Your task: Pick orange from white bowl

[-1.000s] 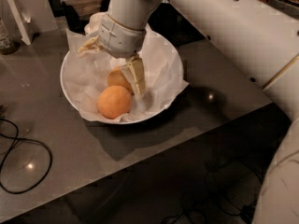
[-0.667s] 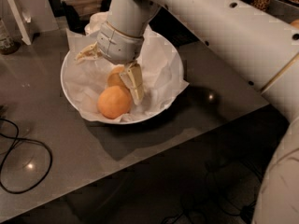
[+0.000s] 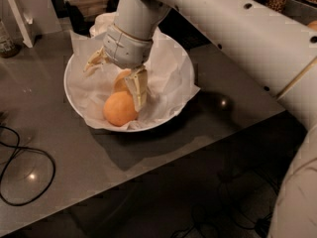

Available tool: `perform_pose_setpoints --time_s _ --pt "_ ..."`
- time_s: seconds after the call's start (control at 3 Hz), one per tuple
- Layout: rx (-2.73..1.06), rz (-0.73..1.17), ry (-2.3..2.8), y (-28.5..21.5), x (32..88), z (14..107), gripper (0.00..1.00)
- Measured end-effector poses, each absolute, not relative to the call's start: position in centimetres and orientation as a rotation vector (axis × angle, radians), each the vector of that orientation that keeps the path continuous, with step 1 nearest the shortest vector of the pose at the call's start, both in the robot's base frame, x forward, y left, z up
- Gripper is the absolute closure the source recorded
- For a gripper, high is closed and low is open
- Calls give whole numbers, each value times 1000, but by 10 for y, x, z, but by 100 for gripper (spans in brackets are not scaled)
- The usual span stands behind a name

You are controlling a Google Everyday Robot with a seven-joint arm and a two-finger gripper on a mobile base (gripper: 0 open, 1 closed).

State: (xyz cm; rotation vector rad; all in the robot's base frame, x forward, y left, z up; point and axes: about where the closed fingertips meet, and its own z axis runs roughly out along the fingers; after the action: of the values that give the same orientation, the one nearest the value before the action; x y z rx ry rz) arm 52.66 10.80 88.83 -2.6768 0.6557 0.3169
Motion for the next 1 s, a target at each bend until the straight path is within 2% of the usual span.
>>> perform_pose_setpoints --time_s 0.33,1.0 --pt "-2677 317 656 108 527 888 41" --pt "-2678 425 679 113 519 871 35"
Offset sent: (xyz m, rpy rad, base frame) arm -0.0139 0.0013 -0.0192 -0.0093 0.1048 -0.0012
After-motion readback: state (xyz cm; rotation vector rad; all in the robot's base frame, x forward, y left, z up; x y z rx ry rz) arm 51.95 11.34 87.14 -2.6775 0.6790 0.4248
